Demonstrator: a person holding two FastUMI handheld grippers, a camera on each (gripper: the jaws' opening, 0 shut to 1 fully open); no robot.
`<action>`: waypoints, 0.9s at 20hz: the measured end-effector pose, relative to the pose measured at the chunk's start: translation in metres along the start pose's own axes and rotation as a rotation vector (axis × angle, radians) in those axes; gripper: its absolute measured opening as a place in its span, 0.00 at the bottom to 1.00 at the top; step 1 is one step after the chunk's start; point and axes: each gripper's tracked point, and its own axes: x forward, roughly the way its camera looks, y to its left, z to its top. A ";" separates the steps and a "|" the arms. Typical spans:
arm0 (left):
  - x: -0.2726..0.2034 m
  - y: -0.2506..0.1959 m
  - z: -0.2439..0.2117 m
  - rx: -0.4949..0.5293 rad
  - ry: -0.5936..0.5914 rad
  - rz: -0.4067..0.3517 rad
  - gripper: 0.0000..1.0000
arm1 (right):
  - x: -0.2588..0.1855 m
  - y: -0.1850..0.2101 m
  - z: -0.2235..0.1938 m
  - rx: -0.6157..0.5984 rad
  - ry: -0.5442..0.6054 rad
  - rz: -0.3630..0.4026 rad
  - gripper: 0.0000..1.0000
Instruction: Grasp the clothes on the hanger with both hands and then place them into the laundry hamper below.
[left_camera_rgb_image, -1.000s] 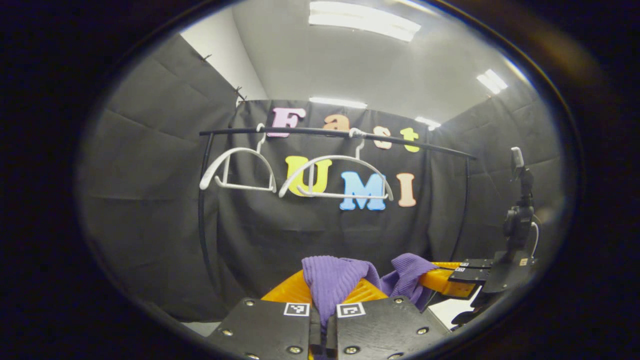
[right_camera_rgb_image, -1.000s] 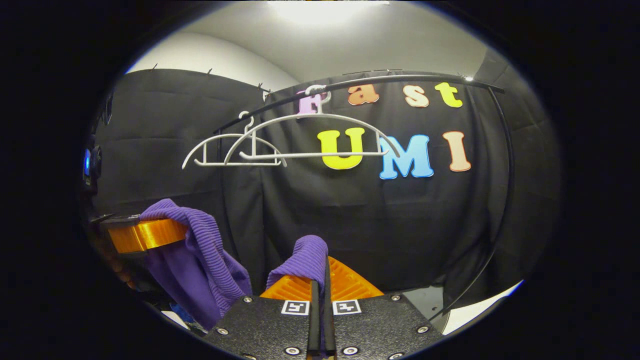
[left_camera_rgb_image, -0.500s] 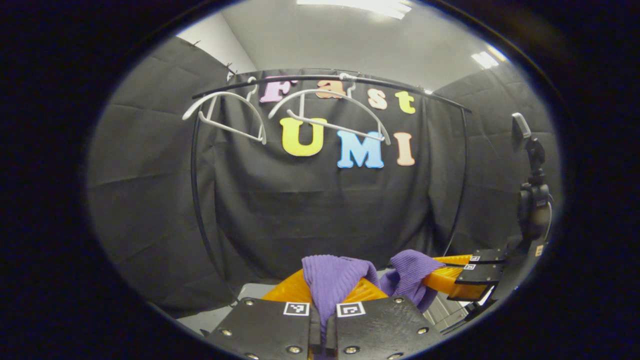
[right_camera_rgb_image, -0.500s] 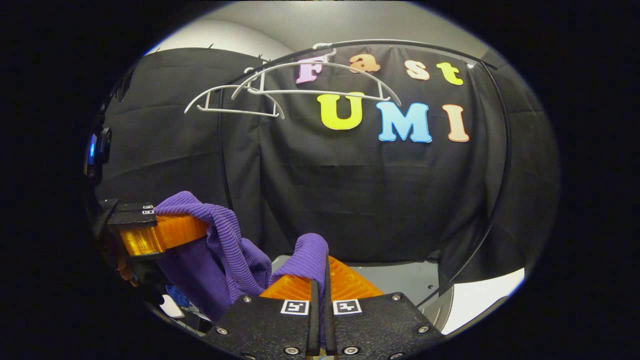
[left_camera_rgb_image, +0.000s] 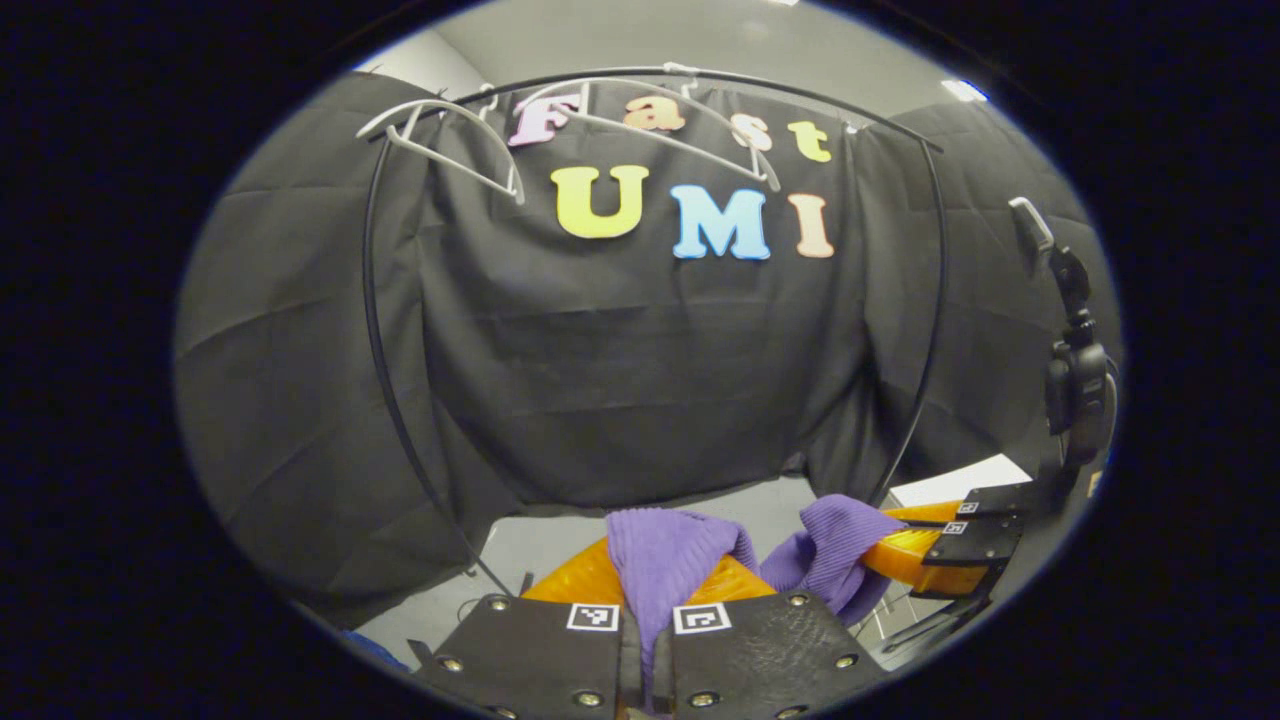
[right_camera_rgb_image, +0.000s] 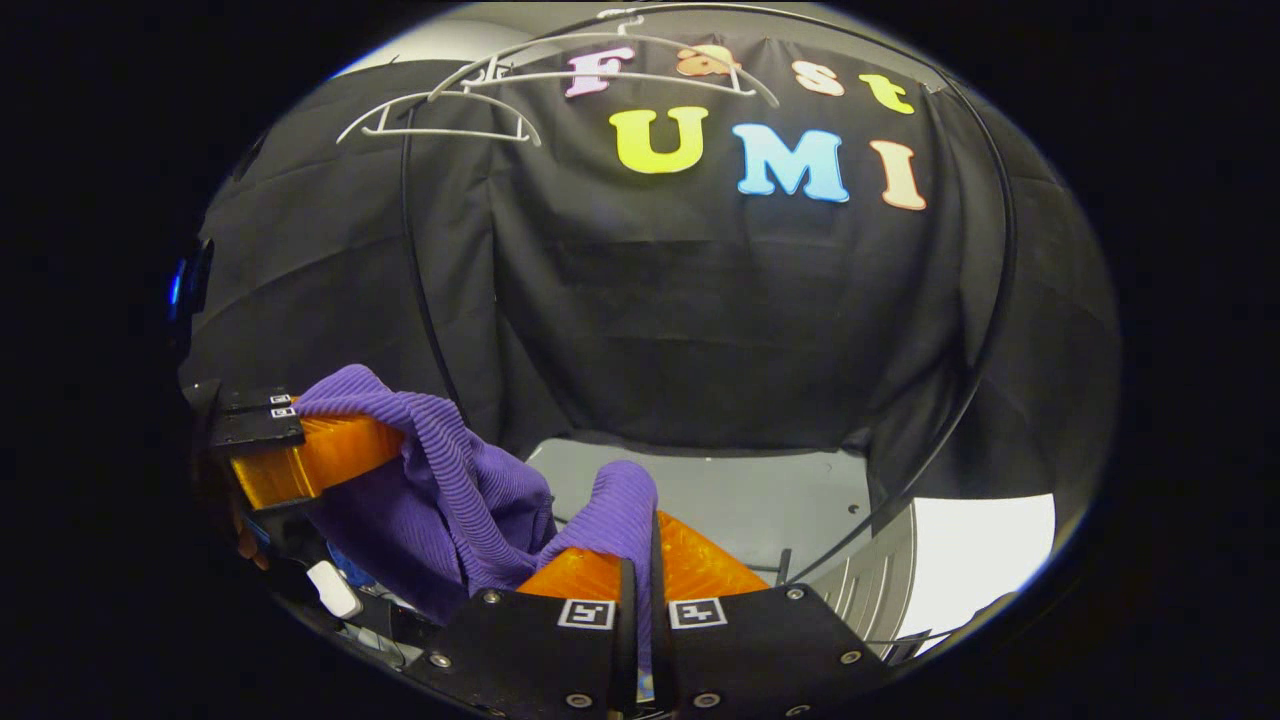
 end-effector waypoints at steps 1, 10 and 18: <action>0.004 0.000 -0.008 0.003 0.022 0.002 0.05 | 0.003 0.000 -0.009 -0.009 0.021 0.001 0.06; 0.019 0.009 -0.106 0.040 0.250 0.021 0.11 | 0.019 -0.001 -0.086 -0.048 0.202 0.000 0.12; -0.004 0.027 -0.102 0.005 0.218 0.054 0.94 | 0.002 0.004 -0.081 -0.059 0.180 0.000 0.88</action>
